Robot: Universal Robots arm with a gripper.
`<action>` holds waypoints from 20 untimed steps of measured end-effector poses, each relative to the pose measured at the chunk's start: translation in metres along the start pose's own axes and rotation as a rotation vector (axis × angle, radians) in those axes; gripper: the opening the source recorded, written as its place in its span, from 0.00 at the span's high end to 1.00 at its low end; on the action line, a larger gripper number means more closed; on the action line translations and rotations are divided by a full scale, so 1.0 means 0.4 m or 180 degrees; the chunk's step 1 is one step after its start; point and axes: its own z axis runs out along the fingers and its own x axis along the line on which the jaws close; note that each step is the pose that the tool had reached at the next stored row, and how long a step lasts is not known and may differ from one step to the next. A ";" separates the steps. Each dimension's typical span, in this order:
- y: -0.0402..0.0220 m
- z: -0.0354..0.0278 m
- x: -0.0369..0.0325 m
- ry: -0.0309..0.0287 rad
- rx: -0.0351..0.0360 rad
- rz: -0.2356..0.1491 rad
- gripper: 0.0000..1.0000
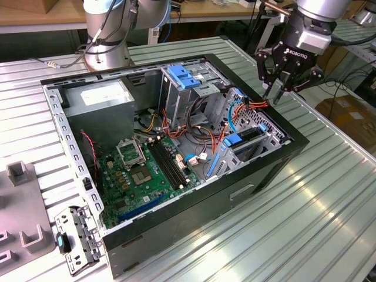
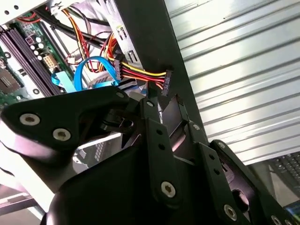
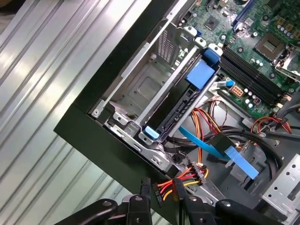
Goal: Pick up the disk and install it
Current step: 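Insert the first disk wire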
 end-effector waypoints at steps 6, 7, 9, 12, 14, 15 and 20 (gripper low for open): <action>-0.001 0.013 0.000 0.0016 0.0034 -0.0324 0.67; -0.002 0.015 0.001 0.0016 0.0037 -0.0401 0.67; -0.005 0.018 0.002 0.0017 0.0042 -0.0497 0.67; -0.007 0.026 0.002 0.0018 0.0046 -0.0577 0.67; -0.008 0.028 0.002 0.0018 0.0047 -0.0603 0.67; -0.009 0.029 0.003 0.0019 0.0048 -0.0617 0.67; -0.011 0.036 0.003 0.0019 0.0053 -0.0727 0.67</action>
